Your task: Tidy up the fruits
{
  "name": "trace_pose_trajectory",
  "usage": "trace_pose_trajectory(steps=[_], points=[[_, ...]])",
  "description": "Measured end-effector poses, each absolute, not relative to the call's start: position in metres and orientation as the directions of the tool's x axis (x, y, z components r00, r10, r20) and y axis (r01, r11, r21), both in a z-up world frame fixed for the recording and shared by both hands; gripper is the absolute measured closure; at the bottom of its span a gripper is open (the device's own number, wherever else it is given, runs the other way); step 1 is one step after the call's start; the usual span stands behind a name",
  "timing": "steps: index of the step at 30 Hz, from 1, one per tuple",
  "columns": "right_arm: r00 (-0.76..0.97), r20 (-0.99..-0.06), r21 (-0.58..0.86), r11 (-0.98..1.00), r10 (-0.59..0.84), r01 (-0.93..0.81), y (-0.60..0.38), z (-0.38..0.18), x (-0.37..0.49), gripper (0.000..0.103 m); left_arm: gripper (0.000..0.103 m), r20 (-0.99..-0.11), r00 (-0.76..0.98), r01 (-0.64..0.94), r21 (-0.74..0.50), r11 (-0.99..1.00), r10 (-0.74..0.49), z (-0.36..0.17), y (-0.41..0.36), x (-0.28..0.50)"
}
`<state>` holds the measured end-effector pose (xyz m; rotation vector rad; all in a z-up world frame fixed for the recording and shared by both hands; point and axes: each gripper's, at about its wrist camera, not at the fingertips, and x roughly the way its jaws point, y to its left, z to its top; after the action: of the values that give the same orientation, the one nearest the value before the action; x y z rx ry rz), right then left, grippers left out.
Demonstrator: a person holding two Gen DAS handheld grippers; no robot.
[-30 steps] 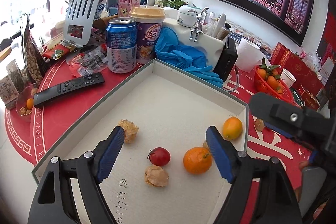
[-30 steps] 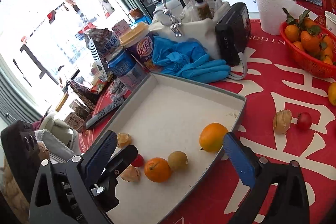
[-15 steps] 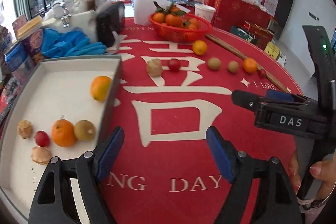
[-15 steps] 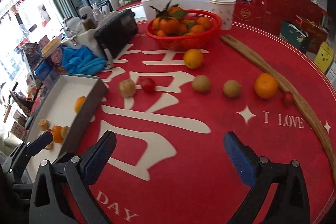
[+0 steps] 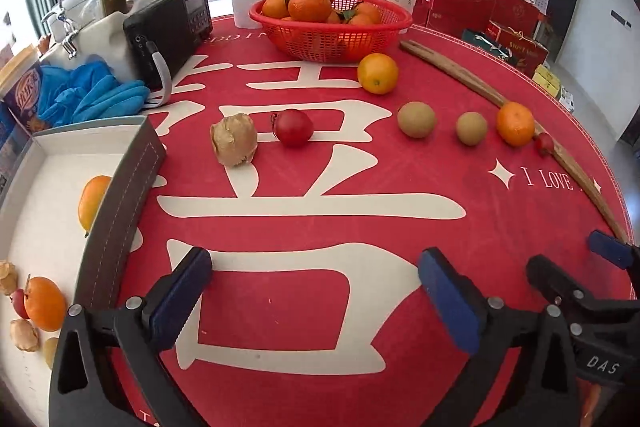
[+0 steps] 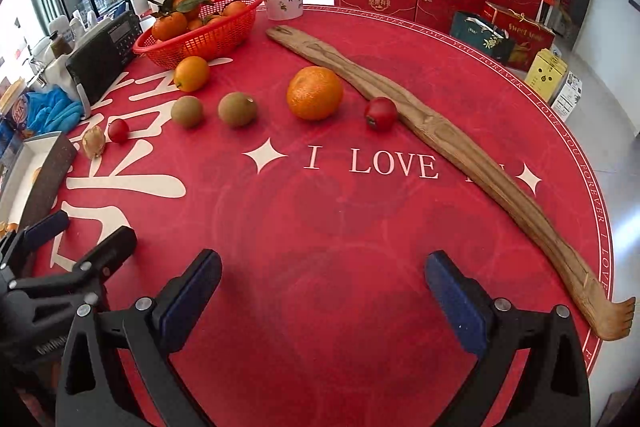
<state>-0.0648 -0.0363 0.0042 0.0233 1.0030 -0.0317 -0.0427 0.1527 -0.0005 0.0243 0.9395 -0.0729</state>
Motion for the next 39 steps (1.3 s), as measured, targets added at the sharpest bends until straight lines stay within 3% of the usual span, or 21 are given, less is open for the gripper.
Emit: trace_pose_trajectory(steps=[39], points=[[0.571,-0.816,-0.011,0.989,-0.093,0.145,-0.0351,0.0027,-0.0653,0.0,0.0,-0.807,0.588,0.075,-0.01,0.997,-0.052,-0.0001,0.1523,-0.041]])
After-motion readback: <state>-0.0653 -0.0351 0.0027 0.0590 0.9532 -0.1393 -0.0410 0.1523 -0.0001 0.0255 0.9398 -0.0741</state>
